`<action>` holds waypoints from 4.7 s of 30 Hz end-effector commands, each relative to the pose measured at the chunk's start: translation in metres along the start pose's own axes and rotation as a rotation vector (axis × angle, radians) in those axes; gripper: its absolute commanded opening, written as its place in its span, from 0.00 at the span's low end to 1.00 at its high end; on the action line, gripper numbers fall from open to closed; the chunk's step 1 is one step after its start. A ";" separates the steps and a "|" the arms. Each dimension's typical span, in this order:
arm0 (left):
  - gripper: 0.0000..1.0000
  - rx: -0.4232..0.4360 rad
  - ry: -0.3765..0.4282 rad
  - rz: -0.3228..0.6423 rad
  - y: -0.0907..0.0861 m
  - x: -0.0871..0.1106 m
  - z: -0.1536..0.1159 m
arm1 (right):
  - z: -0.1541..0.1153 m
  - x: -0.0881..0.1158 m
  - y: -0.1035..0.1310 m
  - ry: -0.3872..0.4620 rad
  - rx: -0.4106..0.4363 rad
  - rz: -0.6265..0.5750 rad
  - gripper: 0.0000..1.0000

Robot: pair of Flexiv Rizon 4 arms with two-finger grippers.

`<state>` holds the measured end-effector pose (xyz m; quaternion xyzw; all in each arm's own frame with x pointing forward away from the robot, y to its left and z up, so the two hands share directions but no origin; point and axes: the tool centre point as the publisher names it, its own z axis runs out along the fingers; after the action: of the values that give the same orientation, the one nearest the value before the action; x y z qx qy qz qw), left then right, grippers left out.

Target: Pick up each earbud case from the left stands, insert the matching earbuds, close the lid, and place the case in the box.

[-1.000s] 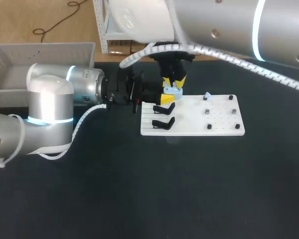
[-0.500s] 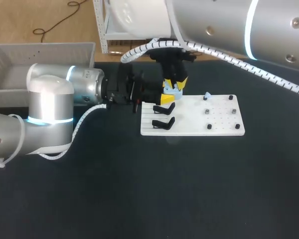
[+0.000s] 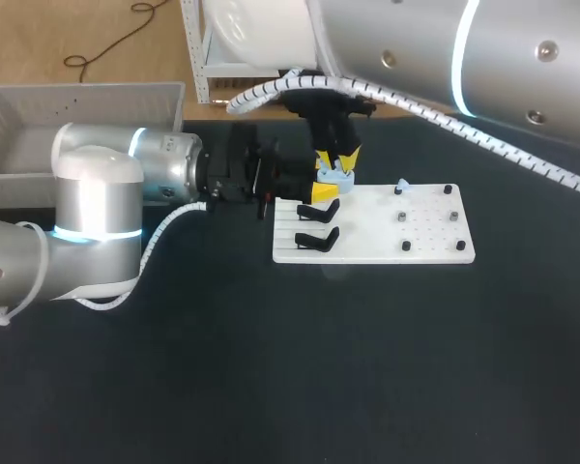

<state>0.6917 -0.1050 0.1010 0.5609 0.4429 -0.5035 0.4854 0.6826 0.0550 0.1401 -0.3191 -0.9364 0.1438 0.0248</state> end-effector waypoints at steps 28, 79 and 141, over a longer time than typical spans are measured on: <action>0.00 0.001 0.000 0.000 0.001 0.001 0.000 | 0.011 -0.004 0.002 0.000 -0.010 0.048 0.23; 0.00 0.001 0.000 0.000 0.001 0.001 0.000 | 0.005 -0.061 -0.086 -0.024 -0.635 -0.281 0.49; 0.00 0.001 0.000 0.000 0.001 0.001 0.000 | 0.100 -0.141 -0.032 -0.106 -0.484 -0.370 1.00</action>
<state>0.6931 -0.1056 0.1002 0.5611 0.4419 -0.5045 0.4852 0.7631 -0.0796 0.0593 -0.1314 -0.9857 -0.0744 -0.0746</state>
